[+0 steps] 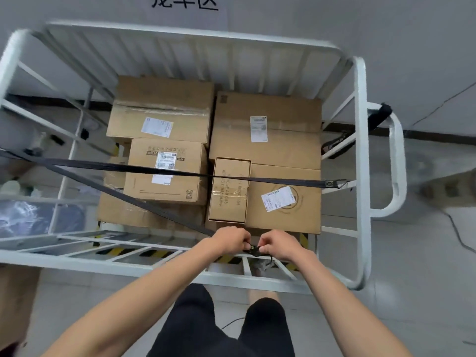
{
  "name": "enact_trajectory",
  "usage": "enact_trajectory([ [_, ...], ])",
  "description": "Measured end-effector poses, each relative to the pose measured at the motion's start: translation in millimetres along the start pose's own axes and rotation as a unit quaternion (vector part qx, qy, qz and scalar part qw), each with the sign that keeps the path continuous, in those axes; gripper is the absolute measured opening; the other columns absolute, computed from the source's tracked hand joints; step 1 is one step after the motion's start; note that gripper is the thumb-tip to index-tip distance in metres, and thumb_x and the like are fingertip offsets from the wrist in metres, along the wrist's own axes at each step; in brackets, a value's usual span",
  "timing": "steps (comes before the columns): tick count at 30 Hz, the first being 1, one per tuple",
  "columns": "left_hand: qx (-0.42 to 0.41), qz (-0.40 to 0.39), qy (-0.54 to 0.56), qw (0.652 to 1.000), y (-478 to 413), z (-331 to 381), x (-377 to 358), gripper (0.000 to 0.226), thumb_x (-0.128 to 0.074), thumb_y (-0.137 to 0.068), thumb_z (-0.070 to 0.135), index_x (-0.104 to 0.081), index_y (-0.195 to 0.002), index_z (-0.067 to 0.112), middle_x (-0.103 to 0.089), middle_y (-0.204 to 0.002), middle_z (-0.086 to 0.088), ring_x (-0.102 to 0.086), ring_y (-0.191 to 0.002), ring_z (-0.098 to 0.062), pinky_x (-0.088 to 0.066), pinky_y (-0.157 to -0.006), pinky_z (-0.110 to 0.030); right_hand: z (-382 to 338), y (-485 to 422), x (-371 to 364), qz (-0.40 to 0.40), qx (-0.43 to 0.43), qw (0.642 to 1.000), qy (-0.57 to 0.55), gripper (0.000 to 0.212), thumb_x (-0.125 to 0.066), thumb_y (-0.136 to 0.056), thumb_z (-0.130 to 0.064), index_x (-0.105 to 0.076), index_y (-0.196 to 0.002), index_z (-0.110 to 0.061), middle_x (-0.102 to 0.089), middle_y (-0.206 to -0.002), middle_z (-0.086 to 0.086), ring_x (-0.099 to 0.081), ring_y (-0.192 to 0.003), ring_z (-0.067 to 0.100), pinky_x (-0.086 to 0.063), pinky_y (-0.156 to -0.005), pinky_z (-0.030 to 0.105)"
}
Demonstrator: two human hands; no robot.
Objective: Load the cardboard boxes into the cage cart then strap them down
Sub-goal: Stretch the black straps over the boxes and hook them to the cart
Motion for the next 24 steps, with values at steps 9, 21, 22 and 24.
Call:
enact_trajectory([
  [9,0.053,0.020,0.003,0.998,-32.3,61.5,-23.9,0.018,-0.056,-0.098,0.033,-0.066,-0.107,0.021,-0.071,-0.107,-0.005,-0.064,-0.099,-0.028,-0.043,-0.074,-0.034,73.7,11.9,10.6,-0.032,0.047,0.998,0.017,0.005,-0.066,-0.089,-0.038,-0.065,-0.085,-0.037,-0.066,-0.085,-0.016,-0.061,-0.084,0.008,-0.045,-0.068,0.029],
  [21,0.128,0.103,0.021,0.986,6.7,46.7,-24.0,0.018,-0.052,-0.099,0.031,-0.066,-0.107,0.022,-0.072,-0.107,-0.003,-0.065,-0.097,-0.025,-0.043,-0.080,-0.036,43.6,6.2,2.3,-0.064,0.083,0.994,-0.014,0.009,-0.070,-0.089,-0.035,-0.071,-0.096,-0.029,-0.072,-0.098,-0.007,-0.064,-0.095,0.014,-0.052,-0.088,0.039],
  [22,0.135,0.109,0.017,0.985,16.2,35.2,-18.4,0.018,-0.053,-0.098,0.031,-0.066,-0.106,0.022,-0.072,-0.107,-0.003,-0.065,-0.098,-0.025,-0.043,-0.079,-0.035,28.5,3.0,0.3,-0.061,0.093,0.994,-0.013,0.008,-0.070,-0.089,-0.035,-0.071,-0.094,-0.030,-0.072,-0.097,-0.007,-0.064,-0.095,0.015,-0.052,-0.088,0.038],
  [24,0.153,0.104,0.013,0.983,33.8,9.4,-10.1,0.017,-0.054,-0.097,0.030,-0.067,-0.105,0.022,-0.072,-0.107,-0.003,-0.065,-0.100,-0.026,-0.042,-0.077,-0.034,-3.1,-4.1,-5.8,-0.053,0.115,0.992,-0.009,0.005,-0.070,-0.089,-0.036,-0.069,-0.091,-0.032,-0.071,-0.096,-0.006,-0.064,-0.094,0.016,-0.052,-0.086,0.036],
])
Point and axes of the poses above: each hand's wrist, its own y-axis away from the middle knuckle, its own x-axis out of the back of the hand, z = x × y, the point moved 6 cm from there along -y, towards the middle knuckle
